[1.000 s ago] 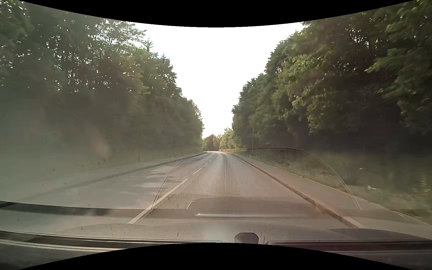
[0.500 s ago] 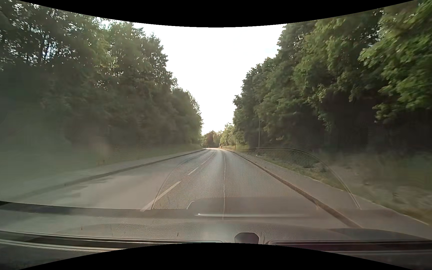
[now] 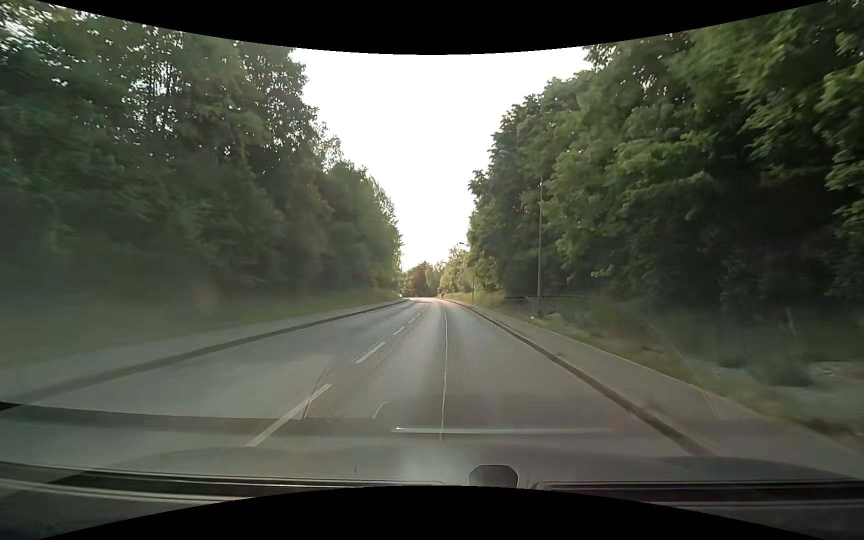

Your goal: Follow the waypoints while adhering to traffic rules and regulations

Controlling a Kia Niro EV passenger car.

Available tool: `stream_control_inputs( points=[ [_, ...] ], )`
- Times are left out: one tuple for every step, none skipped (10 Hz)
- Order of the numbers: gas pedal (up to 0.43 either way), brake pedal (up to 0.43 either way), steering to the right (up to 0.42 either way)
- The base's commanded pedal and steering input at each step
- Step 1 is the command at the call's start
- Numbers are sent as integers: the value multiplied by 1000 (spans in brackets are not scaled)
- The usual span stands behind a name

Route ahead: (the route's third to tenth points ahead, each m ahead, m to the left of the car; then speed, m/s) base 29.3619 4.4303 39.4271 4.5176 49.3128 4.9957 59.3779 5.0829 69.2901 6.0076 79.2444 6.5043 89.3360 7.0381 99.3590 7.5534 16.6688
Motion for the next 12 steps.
stream_control_inputs(
  points=[
    [319, 6, -7],
    [319, 6, -8],
    [319, 6, -8],
    [319, 6, -8],
    [319, 6, -7],
    [311, 6, -8],
    [311, 6, -7],
    [311, 6, -8],
    [299, 6, -7],
    [299, 6, -7],
    [287, 6, -8],
    [280, 6, -8]
  ],
)
